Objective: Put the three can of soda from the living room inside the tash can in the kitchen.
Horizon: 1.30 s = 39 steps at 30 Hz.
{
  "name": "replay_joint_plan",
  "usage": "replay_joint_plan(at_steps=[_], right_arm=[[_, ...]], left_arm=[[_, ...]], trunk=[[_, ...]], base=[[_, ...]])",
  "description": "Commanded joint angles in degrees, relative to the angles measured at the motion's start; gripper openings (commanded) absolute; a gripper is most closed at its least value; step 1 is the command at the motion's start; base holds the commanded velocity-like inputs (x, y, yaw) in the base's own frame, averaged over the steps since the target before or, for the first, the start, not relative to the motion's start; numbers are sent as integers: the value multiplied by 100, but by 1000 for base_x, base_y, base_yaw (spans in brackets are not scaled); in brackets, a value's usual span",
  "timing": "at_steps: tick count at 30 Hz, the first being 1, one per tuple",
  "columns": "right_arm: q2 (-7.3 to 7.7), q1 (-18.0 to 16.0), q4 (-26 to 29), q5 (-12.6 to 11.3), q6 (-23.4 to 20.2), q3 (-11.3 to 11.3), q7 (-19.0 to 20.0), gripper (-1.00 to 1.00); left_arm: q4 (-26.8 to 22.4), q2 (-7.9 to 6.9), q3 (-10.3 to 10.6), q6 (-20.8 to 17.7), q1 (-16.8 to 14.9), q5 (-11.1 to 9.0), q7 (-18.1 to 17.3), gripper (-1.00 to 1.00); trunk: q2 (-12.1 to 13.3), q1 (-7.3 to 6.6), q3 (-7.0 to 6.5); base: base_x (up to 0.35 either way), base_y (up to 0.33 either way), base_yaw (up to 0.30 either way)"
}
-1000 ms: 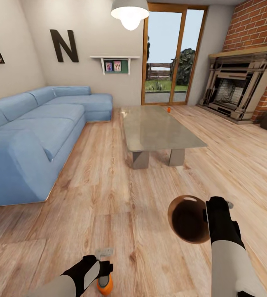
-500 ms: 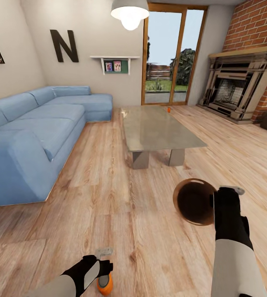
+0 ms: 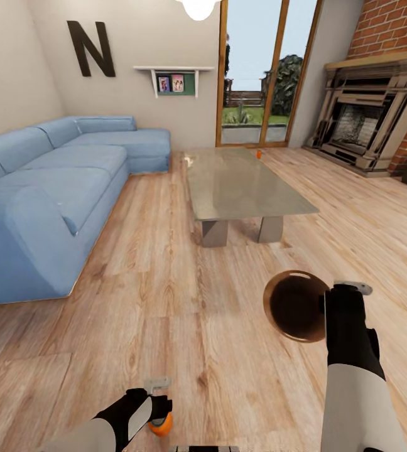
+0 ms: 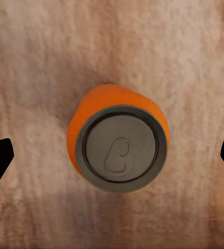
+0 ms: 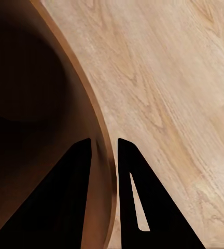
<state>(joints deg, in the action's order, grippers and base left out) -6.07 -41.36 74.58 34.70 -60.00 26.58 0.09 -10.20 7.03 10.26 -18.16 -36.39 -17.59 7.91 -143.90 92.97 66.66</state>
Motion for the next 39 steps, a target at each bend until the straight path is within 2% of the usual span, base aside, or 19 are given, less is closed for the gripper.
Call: replay_joint_plan(at_steps=[1,4,9,14,23,30,37,39], right_arm=[[-3,-3,4,-16,0,-7,8,-100],[-6,-3,4,-16,0,-10,8,-100],[-42,-3,4,-11,0,-31,8,-100],[-65,-3,4,-15,0,-167,8,-100],[-69,-3,4,-16,0,-212,8,-100],[-71,-3,4,-16,0,-214,8,-100],[-77,-3,4,-12,0,-215,8,-100],[-78,-3,4,-12,0,-215,8,-100]], left_arm=[[2,0,1,59,0,1,0,100],[4,0,2,165,0,1,0,100],[-11,0,2,245,0,1,0,100],[-17,0,10,388,0,9,0,100],[-17,8,11,499,0,26,0,100],[-17,12,13,554,0,28,0,100],[-12,25,18,691,0,35,0,100],[-15,30,19,710,0,36,0,100]], trunk=[[-2,1,22],[-6,9,88],[-6,9,88],[-6,9,88],[-18,32,288],[-18,32,288],[-28,50,443],[-28,50,443]], base=[[0,0,0],[0,0,0],[0,0,0],[0,0,0],[0,0,0],[0,0,0],[0,0,0],[0,0,0]])
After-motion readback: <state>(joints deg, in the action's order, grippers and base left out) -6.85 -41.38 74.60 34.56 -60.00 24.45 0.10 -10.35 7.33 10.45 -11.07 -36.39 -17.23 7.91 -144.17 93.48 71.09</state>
